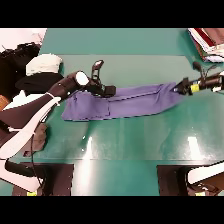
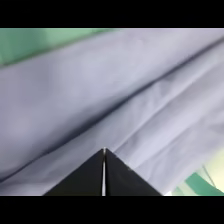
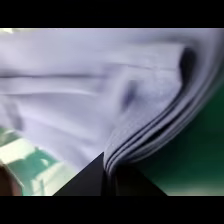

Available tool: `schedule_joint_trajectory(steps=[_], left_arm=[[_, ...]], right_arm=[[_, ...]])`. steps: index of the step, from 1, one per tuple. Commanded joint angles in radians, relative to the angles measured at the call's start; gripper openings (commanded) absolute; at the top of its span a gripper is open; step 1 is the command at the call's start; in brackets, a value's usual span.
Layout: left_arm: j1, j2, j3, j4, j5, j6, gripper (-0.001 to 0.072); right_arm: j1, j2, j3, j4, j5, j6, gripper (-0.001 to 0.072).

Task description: Fold the shirts.

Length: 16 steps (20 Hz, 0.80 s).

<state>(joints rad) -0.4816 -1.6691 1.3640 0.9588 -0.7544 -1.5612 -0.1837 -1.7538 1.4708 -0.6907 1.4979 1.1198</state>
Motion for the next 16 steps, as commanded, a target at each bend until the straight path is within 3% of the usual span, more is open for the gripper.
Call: schedule_joint_trajectory(steps=[1,7,16], left_arm=[[-0.045,-0.071,0.041,-0.021,0.015,0.01,0.0023],[-0.051,-0.16,0.108,-0.093,0.014,0.029,0.0023],[-0.023,-0.145,0.115,-0.099,-0.013,0.05,0.0023]], right_arm=[[0.074,0.084,0.125,0.09,0.039,0.048,0.0013],[0.256,0.223,0.259,0.095,0.0,0.096,0.0013],[0.488,0.235,0.343,0.096,-0.092,0.096,0.0013]])
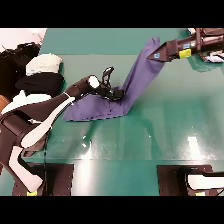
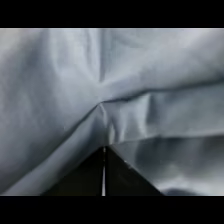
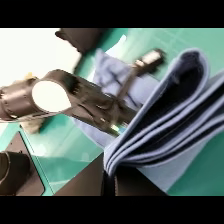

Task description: Fold the shirts.

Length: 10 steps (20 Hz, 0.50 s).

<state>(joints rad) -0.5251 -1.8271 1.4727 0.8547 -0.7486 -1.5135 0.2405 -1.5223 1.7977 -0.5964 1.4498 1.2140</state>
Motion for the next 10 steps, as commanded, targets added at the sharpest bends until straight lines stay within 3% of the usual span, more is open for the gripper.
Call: schedule_joint_trajectory(steps=[1,5,10], left_arm=[[0.046,0.041,0.006,0.011,-0.026,0.002,0.0022],[0.217,0.222,0.006,0.182,-0.1,0.002,0.0023],[0.486,0.515,0.006,0.375,-0.22,0.003,0.0024]], right_arm=[[0.081,0.003,0.016,0.002,-0.052,0.001,0.0013],[0.182,0.001,0.016,0.002,-0.128,0.0,0.0014],[0.447,-0.105,0.017,0.006,-0.357,-0.026,0.0016]])
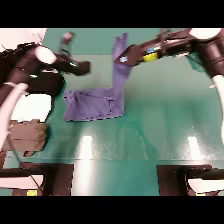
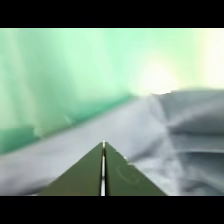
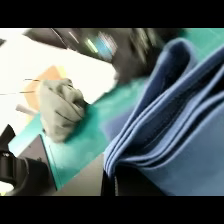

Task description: Fold the shirts.

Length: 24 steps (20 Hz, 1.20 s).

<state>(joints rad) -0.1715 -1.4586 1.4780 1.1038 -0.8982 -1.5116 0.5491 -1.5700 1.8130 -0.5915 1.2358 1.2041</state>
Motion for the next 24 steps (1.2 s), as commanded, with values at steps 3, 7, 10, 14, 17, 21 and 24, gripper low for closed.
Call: schedule_joint_trajectory(steps=[3,7,10,14,17,21,24], left_arm=[[0.244,0.273,0.001,0.158,-0.092,0.001,0.0024],[0.304,0.329,0.001,0.158,-0.164,0.001,0.0024],[0.304,0.329,0.001,0.157,-0.225,0.001,0.0024],[0.304,0.329,0.001,0.156,-0.24,0.001,0.0024],[0.304,0.329,0.0,0.151,-0.239,0.001,0.0024],[0.304,0.328,0.0,0.141,-0.227,0.001,0.0024],[0.304,0.328,0.0,0.126,-0.212,0.001,0.0023]], right_arm=[[0.306,-0.188,0.029,-0.007,-0.288,-0.057,0.0241],[0.365,-0.345,0.198,-0.014,-0.175,-0.051,0.0457],[0.283,-0.323,0.165,-0.014,-0.008,-0.038,0.0371],[0.084,-0.208,-0.119,-0.029,0.079,-0.018,0.0356],[-0.087,-0.088,-0.392,-0.073,-0.006,0.0,0.0356],[-0.216,-0.014,-0.647,-0.012,-0.188,0.01,0.0689],[-0.204,-0.078,-0.671,0.052,-0.22,0.01,0.0697]])
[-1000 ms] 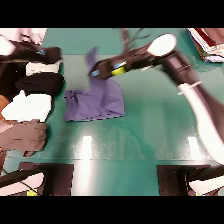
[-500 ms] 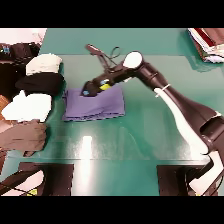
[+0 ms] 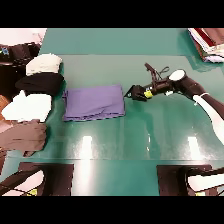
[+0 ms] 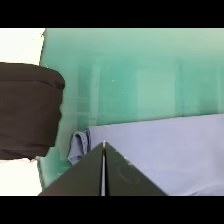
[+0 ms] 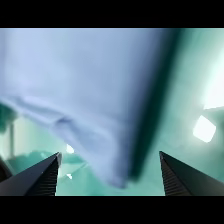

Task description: Fold the shirts.

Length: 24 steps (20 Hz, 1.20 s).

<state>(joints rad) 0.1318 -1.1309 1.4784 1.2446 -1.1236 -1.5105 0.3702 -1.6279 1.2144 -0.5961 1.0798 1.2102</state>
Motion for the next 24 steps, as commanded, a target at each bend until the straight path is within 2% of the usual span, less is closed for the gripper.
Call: schedule_joint_trajectory(steps=[1,4,5,6,8,11,12,15,19,24], left_arm=[[0.001,0.001,0.0,-0.018,0.017,0.0,0.0024],[0.001,0.001,0.0,-0.022,0.015,0.0,0.0024],[0.001,0.001,0.0,-0.023,0.015,0.0,0.0024],[0.001,0.001,0.0,-0.026,0.012,0.0,0.0024],[0.001,0.001,-0.003,-0.05,0.005,0.0,0.0024],[-0.034,0.001,-0.003,-0.062,0.007,0.001,0.0023],[-0.061,0.001,-0.003,-0.062,0.01,0.001,0.0023],[-0.156,0.001,-0.003,-0.055,0.034,0.0,0.0023],[-0.262,0.001,-0.002,-0.055,0.035,0.0,0.0023],[-0.288,0.001,-0.002,-0.055,0.036,-0.009,0.0023]], right_arm=[[-0.008,-0.054,-0.051,0.073,-0.063,0.003,0.0695],[0.076,-0.168,0.067,0.083,-0.053,0.004,0.0691],[0.104,-0.204,0.111,0.088,-0.047,0.005,0.0664],[0.13,-0.237,0.153,0.109,-0.041,0.005,0.0572],[0.176,-0.293,0.234,0.136,-0.04,0.005,0.0468],[0.206,-0.328,0.327,0.127,-0.04,0.004,0.011],[0.206,-0.327,0.345,0.121,-0.038,0.004,0.0014],[0.165,-0.309,0.383,0.112,0.001,0.026,0.0014],[0.026,-0.136,0.282,-0.044,-0.062,0.07,0.0014],[-0.342,0.163,0.047,-0.188,-0.085,0.073,0.0014]])
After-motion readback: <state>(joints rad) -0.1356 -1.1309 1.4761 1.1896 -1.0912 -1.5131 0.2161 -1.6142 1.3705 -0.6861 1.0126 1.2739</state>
